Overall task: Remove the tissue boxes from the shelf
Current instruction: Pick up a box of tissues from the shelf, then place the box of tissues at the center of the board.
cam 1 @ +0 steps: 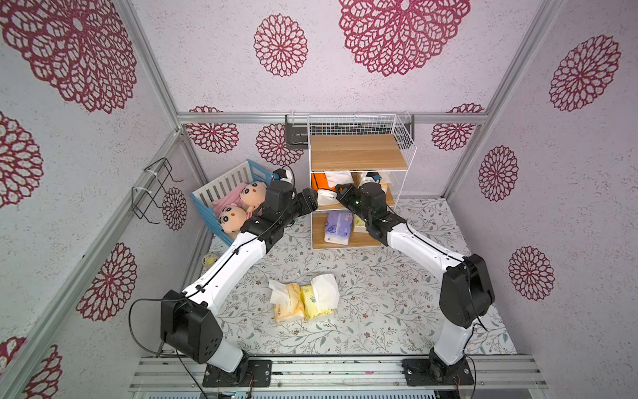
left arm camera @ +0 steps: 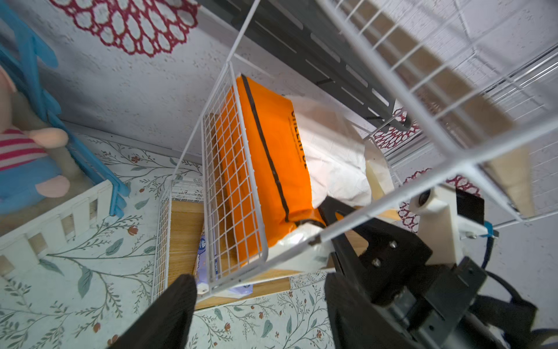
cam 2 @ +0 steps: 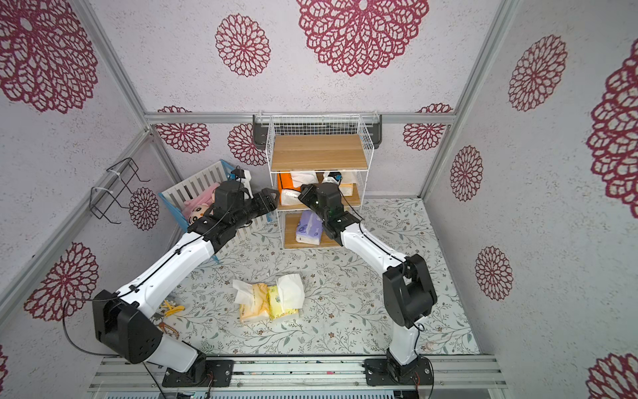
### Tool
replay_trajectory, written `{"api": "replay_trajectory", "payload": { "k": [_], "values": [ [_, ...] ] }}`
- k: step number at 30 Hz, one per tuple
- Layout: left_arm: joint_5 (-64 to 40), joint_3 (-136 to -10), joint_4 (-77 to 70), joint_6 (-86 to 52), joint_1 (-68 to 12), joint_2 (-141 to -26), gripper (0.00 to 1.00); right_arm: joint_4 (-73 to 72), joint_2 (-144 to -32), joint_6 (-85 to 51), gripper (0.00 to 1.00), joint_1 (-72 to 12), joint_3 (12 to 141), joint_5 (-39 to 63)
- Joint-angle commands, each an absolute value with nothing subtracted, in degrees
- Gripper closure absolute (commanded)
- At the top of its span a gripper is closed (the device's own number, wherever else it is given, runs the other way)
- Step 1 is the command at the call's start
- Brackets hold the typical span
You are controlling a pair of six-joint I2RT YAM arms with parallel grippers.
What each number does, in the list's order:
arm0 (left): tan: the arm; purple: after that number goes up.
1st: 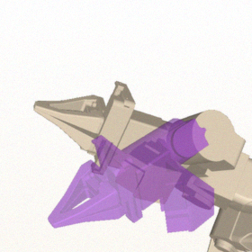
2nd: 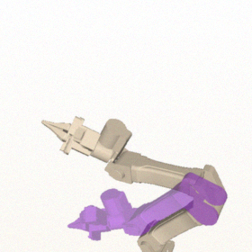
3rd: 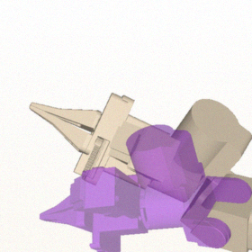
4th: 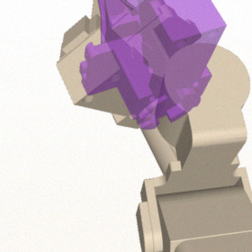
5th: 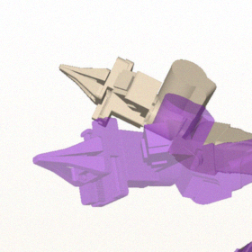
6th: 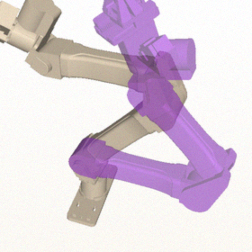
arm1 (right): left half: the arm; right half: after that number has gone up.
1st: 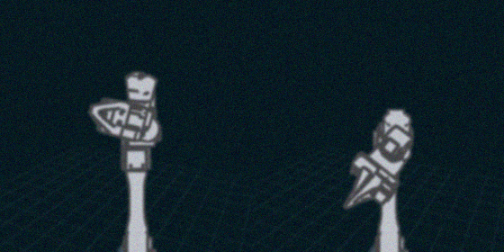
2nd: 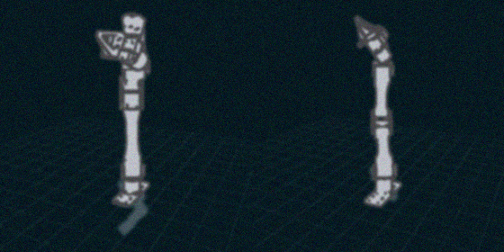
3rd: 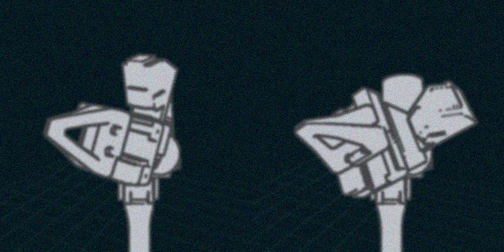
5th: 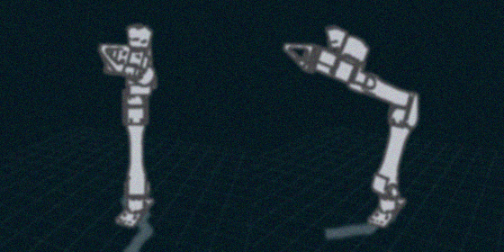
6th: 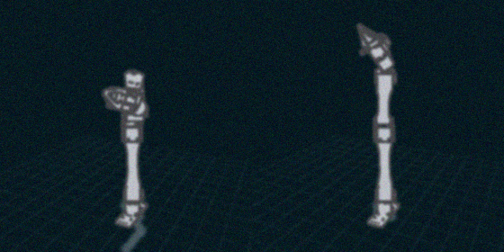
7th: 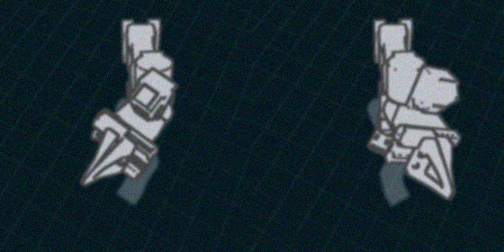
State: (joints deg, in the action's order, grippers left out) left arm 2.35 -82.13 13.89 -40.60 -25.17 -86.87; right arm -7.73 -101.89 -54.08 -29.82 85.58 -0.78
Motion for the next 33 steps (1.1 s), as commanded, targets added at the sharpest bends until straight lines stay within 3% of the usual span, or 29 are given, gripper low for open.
{"api": "replay_trajectory", "payload": {
  "k": [1,20,33],
  "values": [
    [5.53,-81.70,15.18,-39.29,-24.39,-82.53,0.25,-8.59,-94.62,-53.15,1.00,-30.31,82.92,1.70],
    [9.07,-79.11,20.65,-41.96,-24.41,-72.21,0.23,5.58,-57.21,-49.97,1.00,-36.64,52.96,-3.69],
    [12.41,-73.21,23.10,-42.97,-27.38,-66.19,0.22,9.62,-42.79,-54.00,1.00,-38.91,30.62,-3.78]
  ]
}}
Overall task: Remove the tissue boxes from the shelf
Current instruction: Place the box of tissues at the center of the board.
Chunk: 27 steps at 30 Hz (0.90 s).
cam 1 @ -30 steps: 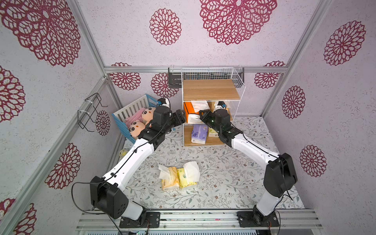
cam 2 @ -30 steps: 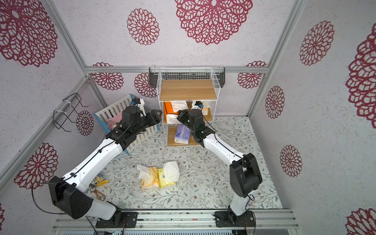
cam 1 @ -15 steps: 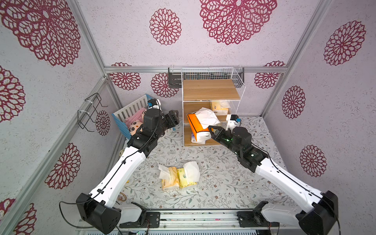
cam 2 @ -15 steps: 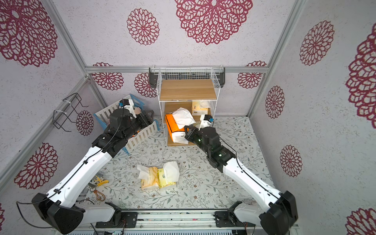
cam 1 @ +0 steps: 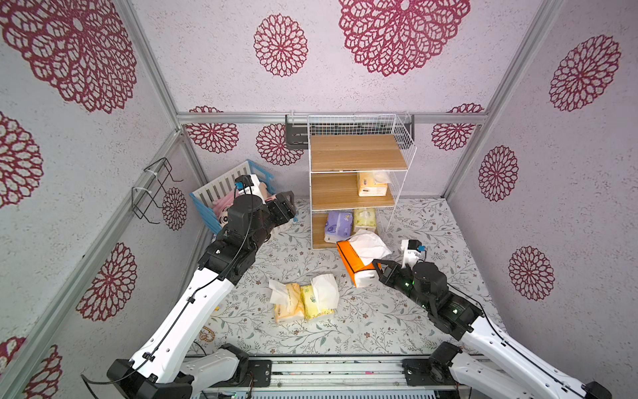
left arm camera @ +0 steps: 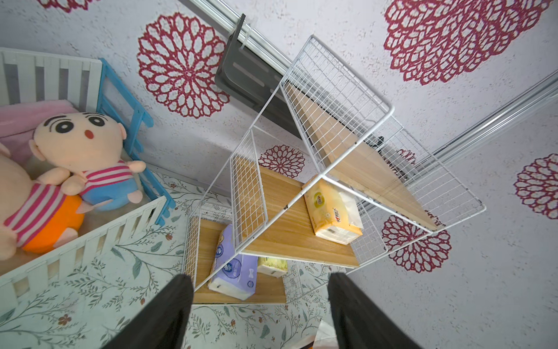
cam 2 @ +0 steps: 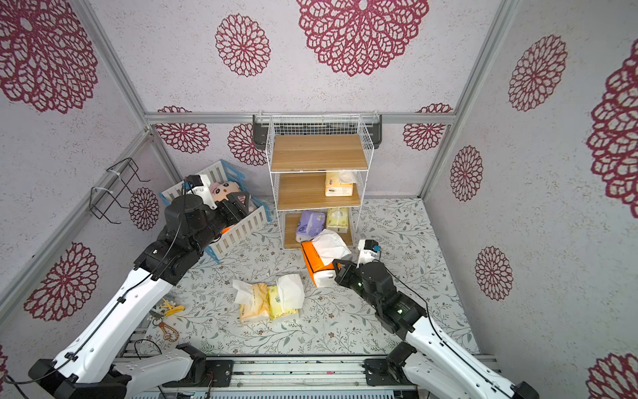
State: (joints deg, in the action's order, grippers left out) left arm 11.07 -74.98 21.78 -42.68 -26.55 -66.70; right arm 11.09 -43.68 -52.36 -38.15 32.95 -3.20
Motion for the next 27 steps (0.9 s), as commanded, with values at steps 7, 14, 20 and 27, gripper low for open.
{"api": "replay_trajectory", "payload": {
  "k": [7,14,20,27],
  "values": [
    [13.52,-70.69,23.64,-44.47,-28.91,-65.36,0.21,0.33,-46.04,-57.82,1.00,-39.88,19.67,-1.36],
    [14.33,-69.97,24.84,-44.55,-29.97,-65.14,0.20,-1.19,-46.86,-60.39,0.68,-41.11,16.89,0.23],
    [14.49,-68.22,25.24,-45.37,-30.23,-64.45,0.16,15.38,-41.35,-58.52,0.42,-41.31,24.96,-2.86],
    [15.84,-66.63,25.47,-46.66,-30.32,-62.92,0.12,31.28,-44.97,-55.48,0.42,-40.75,37.66,-13.37]
  ]
}}
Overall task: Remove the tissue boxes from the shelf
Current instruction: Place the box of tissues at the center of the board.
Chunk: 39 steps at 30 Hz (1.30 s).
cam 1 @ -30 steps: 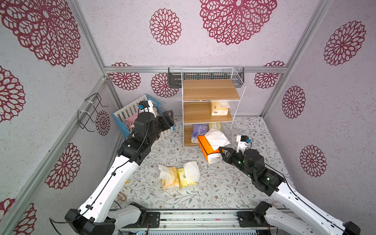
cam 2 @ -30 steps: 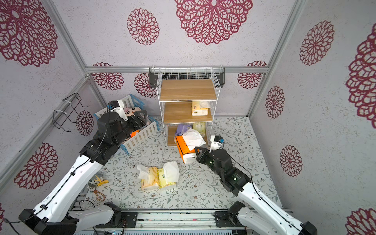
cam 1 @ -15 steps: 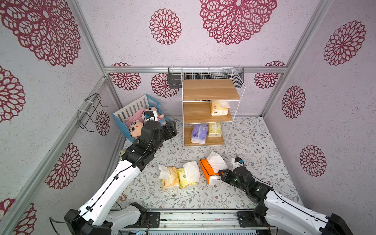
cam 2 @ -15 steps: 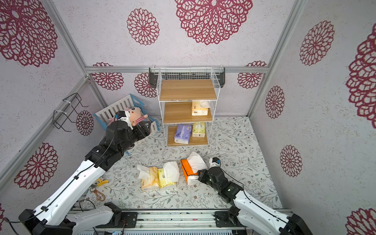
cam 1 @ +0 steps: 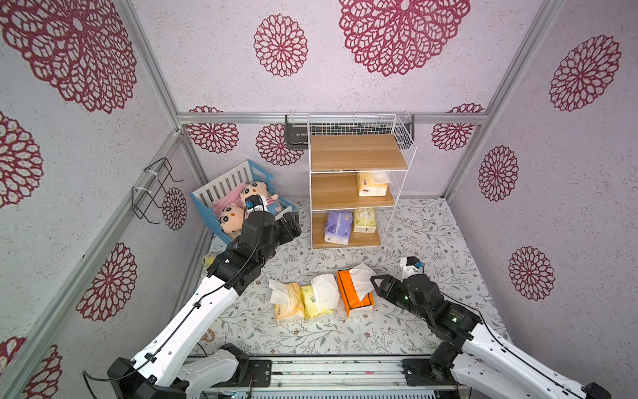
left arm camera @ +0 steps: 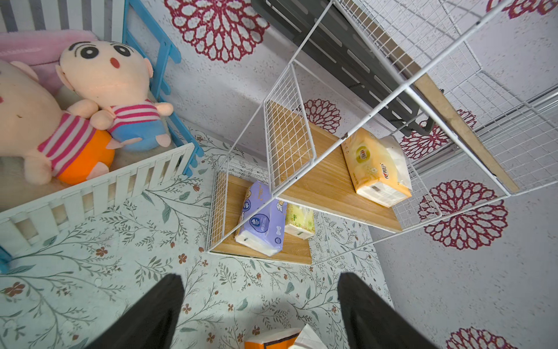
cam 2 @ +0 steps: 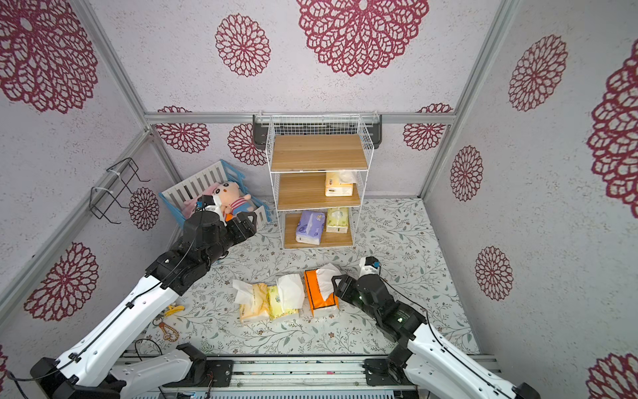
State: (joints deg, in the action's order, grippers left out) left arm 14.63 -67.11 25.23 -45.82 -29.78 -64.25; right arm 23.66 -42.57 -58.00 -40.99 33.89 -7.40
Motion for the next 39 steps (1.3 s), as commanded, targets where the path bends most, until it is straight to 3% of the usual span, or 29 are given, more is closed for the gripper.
{"api": "replay_trajectory", "payload": {
  "k": [1,6,11,23,39],
  "values": [
    [15.67,-66.58,25.56,-47.22,-30.31,-62.64,0.12,30.44,-47.41,-53.45,0.42,-40.32,39.12,-12.95],
    [14.47,-66.54,25.41,-47.98,-30.32,-61.65,0.11,24.79,-63.45,-46.75,0.42,-33.78,43.64,-4.54],
    [14.45,-65.64,28.44,-48.77,-30.32,-59.96,0.12,18.85,-71.11,-45.43,0.42,-33.66,43.41,-6.03],
    [16.52,-61.85,31.17,-48.75,-30.28,-55.59,0.11,7.89,-70.95,-50.32,0.39,-35.75,32.27,3.20],
    [14.70,-65.49,36.70,-48.12,-30.36,-56.76,0.11,-6.93,-73.06,-68.64,0.39,-45.13,27.71,1.78]
  ]
}}
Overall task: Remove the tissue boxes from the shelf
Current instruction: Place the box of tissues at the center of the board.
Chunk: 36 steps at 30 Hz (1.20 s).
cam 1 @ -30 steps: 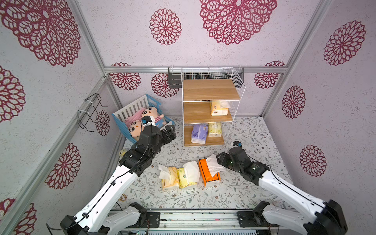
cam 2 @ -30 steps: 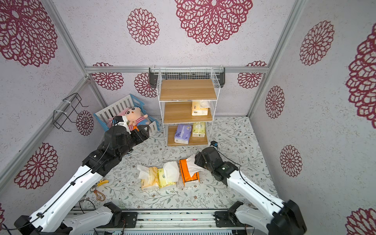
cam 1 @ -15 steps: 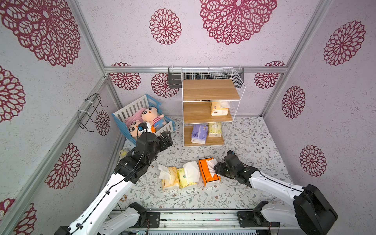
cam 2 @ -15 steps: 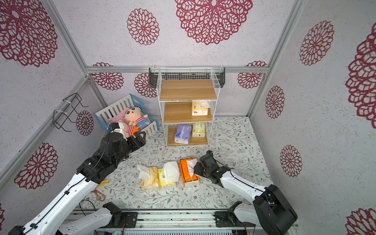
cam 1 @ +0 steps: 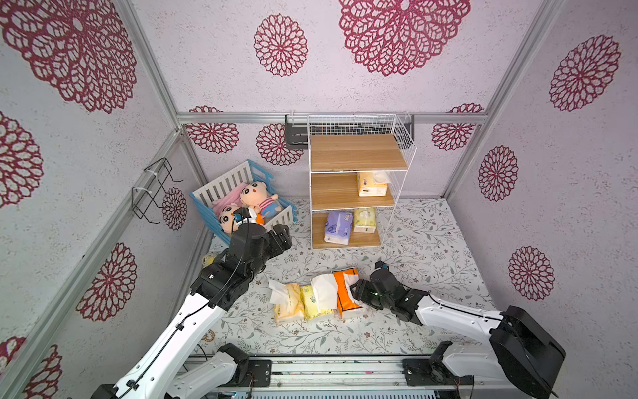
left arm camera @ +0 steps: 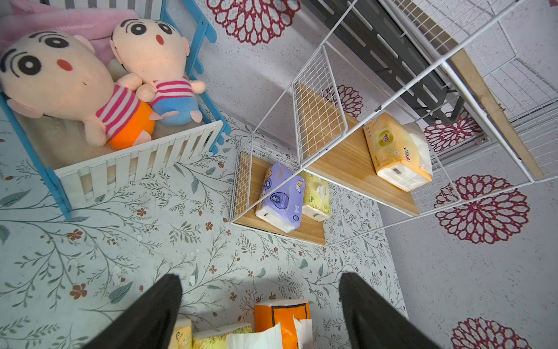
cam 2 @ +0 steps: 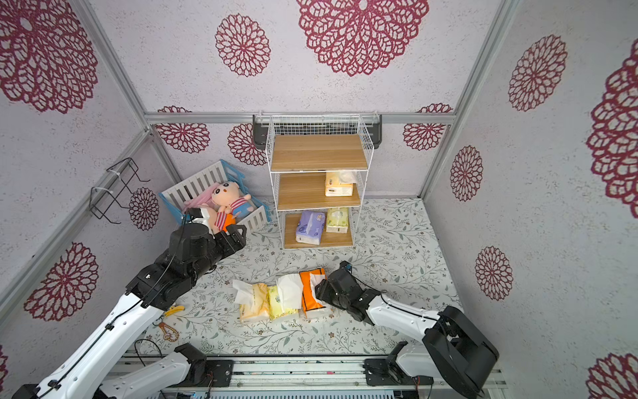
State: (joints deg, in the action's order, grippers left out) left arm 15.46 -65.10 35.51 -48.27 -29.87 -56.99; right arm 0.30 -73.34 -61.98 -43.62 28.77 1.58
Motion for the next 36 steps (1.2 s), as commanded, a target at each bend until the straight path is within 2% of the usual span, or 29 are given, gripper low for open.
{"api": "replay_trajectory", "payload": {
  "k": [1,9,17,20,24,28,36],
  "values": [
    [14.63,-65.24,36.41,-48.16,-30.39,-56.52,0.11,-8.23,-72.98,-69.57,0.39,-45.64,27.87,1.59],
    [15.03,-67.53,37.52,-46.55,-30.32,-57.58,0.10,0.76,-70.67,-65.10,0.35,-45.10,34.72,-0.63],
    [16.47,-66.65,37.70,-46.54,-30.35,-56.26,0.08,14.15,-61.72,-57.79,0.34,-36.64,34.34,-2.86],
    [16.86,-66.27,37.55,-46.75,-30.36,-56.13,0.07,16.87,-60.33,-54.04,0.36,-33.37,33.85,-2.37],
    [15.34,-66.53,36.84,-47.11,-30.33,-57.21,0.07,16.20,-67.60,-49.40,0.43,-29.03,34.61,5.15],
    [14.33,-65.82,36.15,-47.35,-30.36,-58.50,0.07,12.44,-75.17,-49.07,0.52,-29.67,36.81,9.63],
    [14.73,-64.00,35.44,-47.30,-30.32,-57.67,0.05,1.33,-80.02,-57.40,0.49,-36.58,34.73,11.36]
  ]
}}
